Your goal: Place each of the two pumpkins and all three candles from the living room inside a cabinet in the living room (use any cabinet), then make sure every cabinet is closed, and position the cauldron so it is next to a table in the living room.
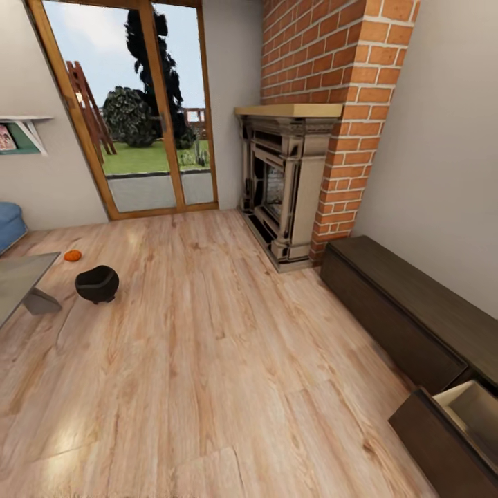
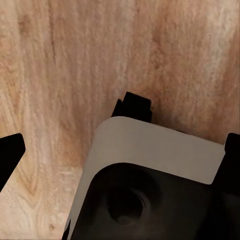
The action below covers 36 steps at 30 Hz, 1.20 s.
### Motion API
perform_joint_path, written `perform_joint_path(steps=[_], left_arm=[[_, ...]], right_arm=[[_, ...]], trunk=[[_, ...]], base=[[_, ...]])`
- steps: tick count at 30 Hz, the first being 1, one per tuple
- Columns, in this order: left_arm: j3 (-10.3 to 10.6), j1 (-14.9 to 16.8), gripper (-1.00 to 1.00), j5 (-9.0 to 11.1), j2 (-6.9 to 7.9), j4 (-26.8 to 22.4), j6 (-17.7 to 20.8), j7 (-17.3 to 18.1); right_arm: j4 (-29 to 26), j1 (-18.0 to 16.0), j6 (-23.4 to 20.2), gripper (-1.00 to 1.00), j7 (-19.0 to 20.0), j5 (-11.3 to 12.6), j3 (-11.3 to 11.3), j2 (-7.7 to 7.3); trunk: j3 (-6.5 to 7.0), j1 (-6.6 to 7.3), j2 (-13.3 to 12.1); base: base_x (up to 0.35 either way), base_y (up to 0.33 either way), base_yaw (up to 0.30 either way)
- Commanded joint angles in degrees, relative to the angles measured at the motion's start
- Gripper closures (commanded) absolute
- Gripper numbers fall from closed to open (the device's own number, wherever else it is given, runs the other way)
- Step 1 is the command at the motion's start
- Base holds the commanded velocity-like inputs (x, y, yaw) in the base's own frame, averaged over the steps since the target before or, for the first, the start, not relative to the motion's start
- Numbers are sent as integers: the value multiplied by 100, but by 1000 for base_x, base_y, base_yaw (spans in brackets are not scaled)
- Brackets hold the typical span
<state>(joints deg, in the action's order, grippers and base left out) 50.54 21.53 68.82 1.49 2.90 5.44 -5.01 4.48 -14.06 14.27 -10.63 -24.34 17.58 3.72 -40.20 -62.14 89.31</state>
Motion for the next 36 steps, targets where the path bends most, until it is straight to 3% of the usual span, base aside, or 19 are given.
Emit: perform_joint_path(steps=[1,13,36], left_arm=[[0,0,-100,0,0,0,0,0],[0,-8,-100,0,0,0,1,6],[0,-61,-100,0,-30,0,4,9]], right_arm=[[0,0,-1,-100,0,0,0,-1],[-17,0,-55,-100,0,-5,0,-1],[-44,0,-66,-100,28,-71,-10,-49]], trunk=[[5,0,0],[18,0,0],[-97,0,0]], base=[[0,0,265],[0,0,281],[15,0,239]])
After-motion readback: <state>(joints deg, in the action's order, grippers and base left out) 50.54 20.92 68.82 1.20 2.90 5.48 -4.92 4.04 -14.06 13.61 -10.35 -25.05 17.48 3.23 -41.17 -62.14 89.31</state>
